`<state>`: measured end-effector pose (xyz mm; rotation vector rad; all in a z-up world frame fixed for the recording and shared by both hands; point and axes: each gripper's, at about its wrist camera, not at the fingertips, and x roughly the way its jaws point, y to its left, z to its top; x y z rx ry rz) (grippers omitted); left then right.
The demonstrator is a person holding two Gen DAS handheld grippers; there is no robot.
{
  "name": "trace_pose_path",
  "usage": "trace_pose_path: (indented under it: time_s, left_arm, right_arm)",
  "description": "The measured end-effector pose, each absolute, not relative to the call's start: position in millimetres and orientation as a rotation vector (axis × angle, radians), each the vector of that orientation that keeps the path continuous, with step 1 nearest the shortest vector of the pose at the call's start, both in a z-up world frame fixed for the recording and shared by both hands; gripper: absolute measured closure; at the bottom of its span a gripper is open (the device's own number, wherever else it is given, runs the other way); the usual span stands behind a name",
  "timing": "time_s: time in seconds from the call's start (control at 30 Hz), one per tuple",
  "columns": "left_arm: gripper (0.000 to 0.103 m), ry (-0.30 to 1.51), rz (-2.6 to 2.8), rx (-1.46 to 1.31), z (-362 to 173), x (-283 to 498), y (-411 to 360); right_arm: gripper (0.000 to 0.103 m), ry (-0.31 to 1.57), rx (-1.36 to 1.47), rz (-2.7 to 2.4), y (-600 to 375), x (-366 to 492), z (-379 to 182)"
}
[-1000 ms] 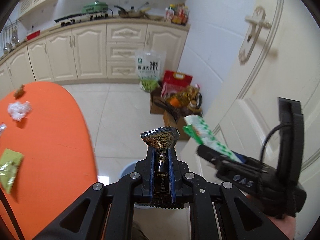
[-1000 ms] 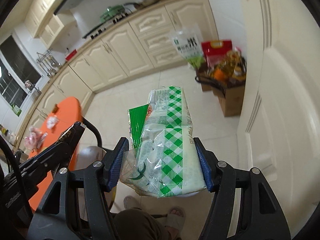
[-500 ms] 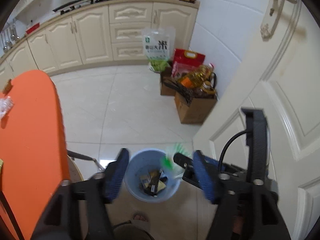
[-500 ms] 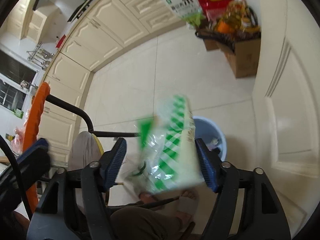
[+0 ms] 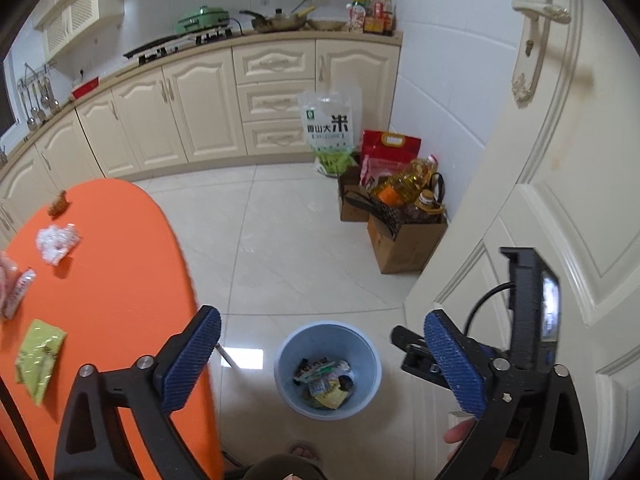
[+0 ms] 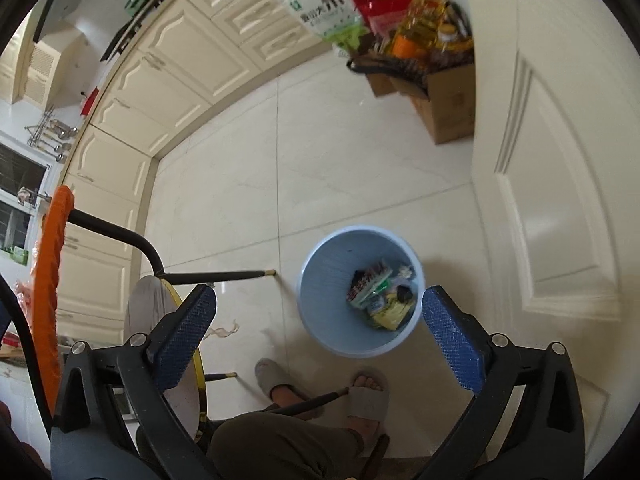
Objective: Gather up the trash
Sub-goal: 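Move both open tools back over the orange table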
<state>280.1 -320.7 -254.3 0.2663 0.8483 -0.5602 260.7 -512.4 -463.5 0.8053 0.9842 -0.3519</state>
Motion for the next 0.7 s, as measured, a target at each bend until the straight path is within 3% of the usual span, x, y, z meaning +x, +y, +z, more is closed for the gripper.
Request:
trace_pose_path:
  time_s: [0.37, 0.7]
  left_arm:
    - [0.002, 0.760, -0.530, 0.220, -217.9, 224.2, -231.5]
    - [0.002, 0.671, -0.447, 0.120, -177.2, 164.6, -122.3]
  right_arm:
    - [0.000, 0.829, 0.651, -0.411, -467.7, 236.5, -347.9]
    - [0.000, 0.680, 0.438, -0.357, -362.7, 235.0, -238.6]
